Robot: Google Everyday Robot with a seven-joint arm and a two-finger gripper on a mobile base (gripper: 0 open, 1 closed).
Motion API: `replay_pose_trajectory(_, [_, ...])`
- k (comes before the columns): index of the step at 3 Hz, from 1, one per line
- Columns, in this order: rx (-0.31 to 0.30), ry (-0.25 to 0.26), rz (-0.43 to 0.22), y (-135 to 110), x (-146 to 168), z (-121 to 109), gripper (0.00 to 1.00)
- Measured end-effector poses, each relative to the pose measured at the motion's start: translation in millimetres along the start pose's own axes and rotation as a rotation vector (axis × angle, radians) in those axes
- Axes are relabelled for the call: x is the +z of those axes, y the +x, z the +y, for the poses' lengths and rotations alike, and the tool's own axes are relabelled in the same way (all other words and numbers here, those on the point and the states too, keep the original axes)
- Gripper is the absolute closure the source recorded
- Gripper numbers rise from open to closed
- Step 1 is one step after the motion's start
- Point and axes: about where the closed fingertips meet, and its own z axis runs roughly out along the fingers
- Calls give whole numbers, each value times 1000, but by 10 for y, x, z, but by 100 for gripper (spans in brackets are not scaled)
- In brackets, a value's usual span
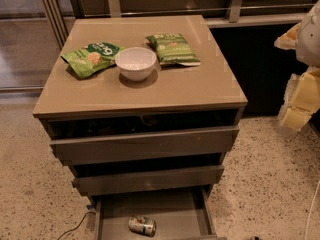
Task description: Pick 7up can from bottom drawer and place on counter
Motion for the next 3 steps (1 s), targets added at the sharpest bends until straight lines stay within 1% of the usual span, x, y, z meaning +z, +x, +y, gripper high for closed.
replay_pose_trajectory(1, [1, -2, 2, 12, 23, 28, 0])
replay_pose_trajectory(2, [6, -17, 6, 49, 102, 114, 0])
replay_pose_trajectory(3, [18, -62, 14, 120, 338, 396, 0])
